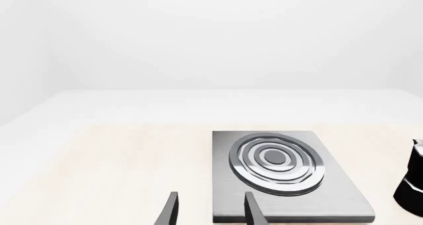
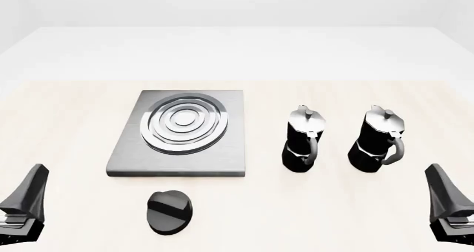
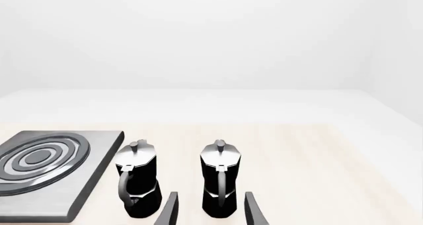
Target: Turn off the stove.
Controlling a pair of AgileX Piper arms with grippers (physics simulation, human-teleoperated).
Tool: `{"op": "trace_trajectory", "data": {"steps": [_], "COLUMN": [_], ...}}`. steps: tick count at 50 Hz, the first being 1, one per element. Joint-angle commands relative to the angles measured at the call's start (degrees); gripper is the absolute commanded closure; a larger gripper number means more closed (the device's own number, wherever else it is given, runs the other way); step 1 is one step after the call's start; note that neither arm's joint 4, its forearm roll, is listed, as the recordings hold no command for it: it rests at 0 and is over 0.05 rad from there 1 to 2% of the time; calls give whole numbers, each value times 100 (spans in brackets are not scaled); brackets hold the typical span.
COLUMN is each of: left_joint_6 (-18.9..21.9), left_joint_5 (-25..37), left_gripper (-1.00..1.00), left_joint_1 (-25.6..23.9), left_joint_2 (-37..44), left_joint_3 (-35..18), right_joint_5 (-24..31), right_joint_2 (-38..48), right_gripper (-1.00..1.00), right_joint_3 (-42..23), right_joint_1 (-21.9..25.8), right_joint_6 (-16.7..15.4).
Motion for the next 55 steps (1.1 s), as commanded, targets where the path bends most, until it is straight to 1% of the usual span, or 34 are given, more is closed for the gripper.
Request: {"op": "trace_trajectory", "data": {"steps": [1, 17, 22, 23, 25, 27, 29, 32, 33, 34, 35, 36, 37, 39, 40, 41, 42, 43, 44, 45, 46, 47, 48, 49, 50, 51, 52, 53, 54, 55], "left_joint_6": [49, 53, 57, 154, 173, 169, 191, 206, 132, -77, -98, 19, 191, 209, 177, 160, 281, 281, 218, 251, 470, 529, 450, 493, 637, 525, 574, 574, 634, 609], "left_joint_5": [15, 35, 31, 43, 47, -32, -280, -249, -346, -272, -335, -346, -176, -90, -42, -150, -125, -127, 17, -12, 38, 45, 10, 34, 143, 265, 338, 338, 388, 548], "left_gripper": [-100, -100, -100, -100, -100, -100, -100, -100, -100, -100, -100, -100, -100, -100, -100, -100, -100, -100, -100, -100, -100, -100, -100, -100, -100, -100, -100, -100, -100, -100], "left_joint_1": [-13, -1, 13, -58, -81, -124, -187, -324, -365, -410, -472, -556, -594, -775, -784, -838, -789, -789, -880, -992, -842, -723, -883, -933, -1016, -1134, -1097, -1097, -1121, -1226], "left_joint_2": [10, 18, 145, 198, 221, 395, 818, 966, 1192, 1235, 1470, 1640, 1502, 1740, 1913, 2337, 2446, 2449, 2465, 2685, 2766, 2974, 3263, 3325, 3490, 3542, 3707, 3709, 3775, 3838], "left_joint_3": [-17, -14, -34, -34, -44, -58, -55, -159, -180, -281, -330, -405, -511, -705, -823, -881, -954, -955, -1080, -1109, -1165, -1218, -1262, -1303, -1424, -1546, -1635, -1636, -1692, -1815], "right_joint_5": [13, 9, -26, -39, -45, -51, -50, -40, -33, -26, -23, -22, -22, -27, -32, -36, -40, -40, -45, -45, -48, -53, -56, -56, -70, -79, -84, -85, -87, -89], "right_joint_2": [25, 37, 73, 84, 87, 94, 91, 75, 68, 60, 57, 55, 55, 55, 51, 53, 58, 58, 69, 66, 72, 81, 84, 83, 105, 118, 125, 126, 130, 132], "right_gripper": [-100, -100, -100, -100, -100, -100, -100, -100, -100, -100, -100, -100, -100, -100, -100, -100, -100, -100, -100, -100, -100, -100, -100, -100, -100, -100, -100, -100, -100, -100], "right_joint_3": [-18, -2, 0, 0, 0, 1, 1, 0, 1, 1, 1, 1, 1, 1, 1, 1, 1, 1, 2, 2, 2, 2, 2, 3, 3, 3, 4, 4, 4, 4], "right_joint_1": [11, 54, 72, 70, 73, 75, 85, 91, 89, 86, 81, 78, 71, 61, 50, 55, 60, 60, 74, 77, 79, 83, 84, 84, 95, 100, 107, 107, 111, 118], "right_joint_6": [-26, -107, -157, -160, -160, -163, -168, -174, -173, -178, -178, -174, -175, -170, -177, -180, -179, -179, -177, -181, -184, -184, -187, -188, -186, -190, -191, -191, -192, -194]}}
